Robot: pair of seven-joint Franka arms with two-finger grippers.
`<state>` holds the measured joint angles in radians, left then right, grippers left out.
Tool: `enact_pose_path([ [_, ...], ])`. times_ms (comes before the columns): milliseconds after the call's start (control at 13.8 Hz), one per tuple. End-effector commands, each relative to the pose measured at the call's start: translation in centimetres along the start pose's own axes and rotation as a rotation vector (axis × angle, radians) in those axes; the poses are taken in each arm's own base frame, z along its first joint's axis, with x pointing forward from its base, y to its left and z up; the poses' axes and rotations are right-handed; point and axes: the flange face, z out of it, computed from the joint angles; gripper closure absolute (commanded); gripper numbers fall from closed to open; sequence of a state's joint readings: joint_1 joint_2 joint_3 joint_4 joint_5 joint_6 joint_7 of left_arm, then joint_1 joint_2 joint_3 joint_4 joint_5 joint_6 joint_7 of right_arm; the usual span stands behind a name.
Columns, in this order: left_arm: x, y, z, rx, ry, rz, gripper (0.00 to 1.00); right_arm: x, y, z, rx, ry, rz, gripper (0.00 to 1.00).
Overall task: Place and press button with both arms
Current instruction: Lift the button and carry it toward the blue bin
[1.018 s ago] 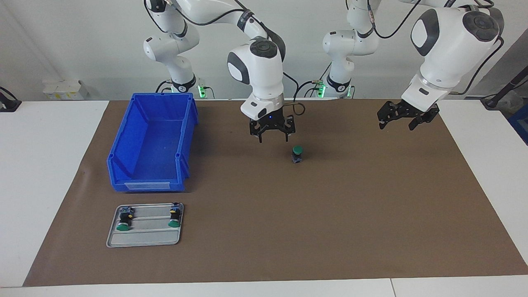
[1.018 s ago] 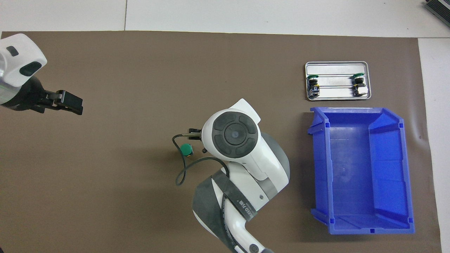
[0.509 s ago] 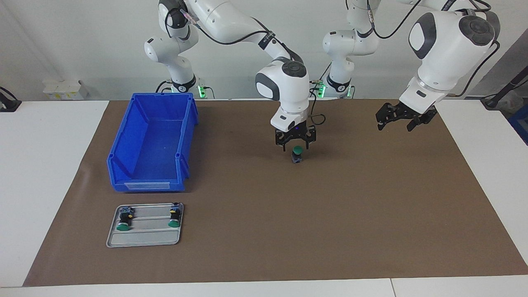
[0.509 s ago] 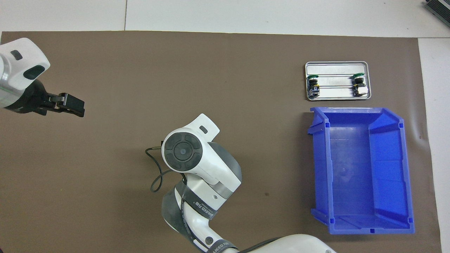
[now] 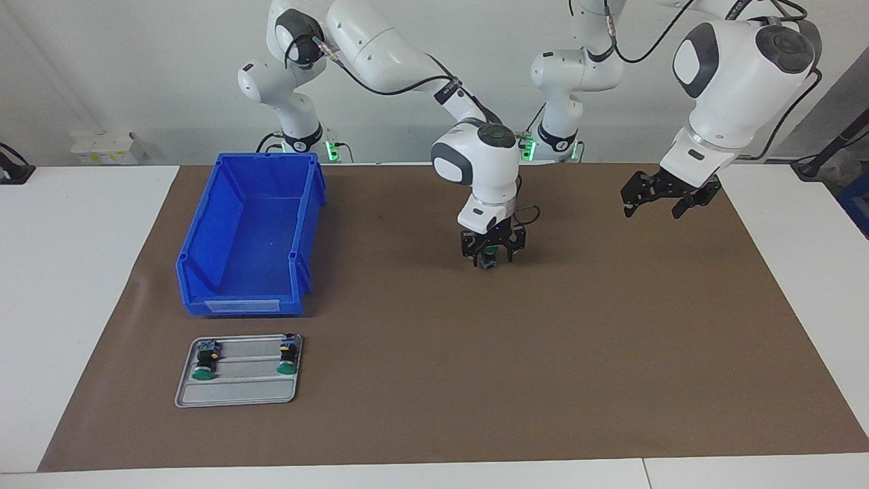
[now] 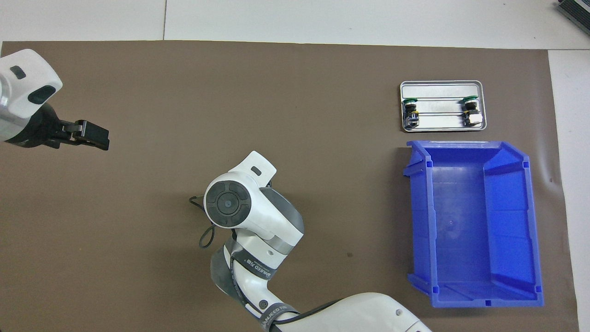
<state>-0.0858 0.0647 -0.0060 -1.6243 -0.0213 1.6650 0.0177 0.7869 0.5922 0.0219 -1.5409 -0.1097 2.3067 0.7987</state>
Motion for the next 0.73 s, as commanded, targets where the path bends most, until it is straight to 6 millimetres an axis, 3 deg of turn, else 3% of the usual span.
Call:
enact_pose_path([
  [0, -0.5, -0.5, -0.1, 0.017, 0.033, -0.01, 0.0, -1.2, -0.5, 1.0, -0.012, 0.001, -0.043, 0.15],
  [145, -0.3, -1.6, -0.3, 0.018, 0.049, -0.028, 0.0, -1.6, -0.4, 1.2, -0.018, -0.006, -0.075, 0.2],
  [291, 0.1, -1.9, -0.7, 0.024, 0.07, -0.03, 0.0, -1.6, -0.4, 1.2, -0.019, -0.007, -0.079, 0.33],
  [364, 0.3, -1.7, -1.0, 0.026, 0.071, -0.028, 0.0, -1.6, -0.4, 1.2, -0.023, -0.011, -0.081, 0.54],
  [436, 0.3, -1.3, -1.4, 0.027, 0.073, -0.02, 0.0, -1.6, -0.3, 1.1, -0.025, -0.011, -0.083, 0.82],
  [509, 0.5, -1.1, -1.9, 0.026, 0.077, -0.017, 0.0, -1.6, -0.4, 1.1, -0.022, -0.008, -0.083, 1.0],
  [655, 0.2, -1.2, -2.5, 0.024, 0.065, -0.021, 0.0, -1.1, -0.2, 0.8, -0.028, 0.014, -0.092, 1.0],
])
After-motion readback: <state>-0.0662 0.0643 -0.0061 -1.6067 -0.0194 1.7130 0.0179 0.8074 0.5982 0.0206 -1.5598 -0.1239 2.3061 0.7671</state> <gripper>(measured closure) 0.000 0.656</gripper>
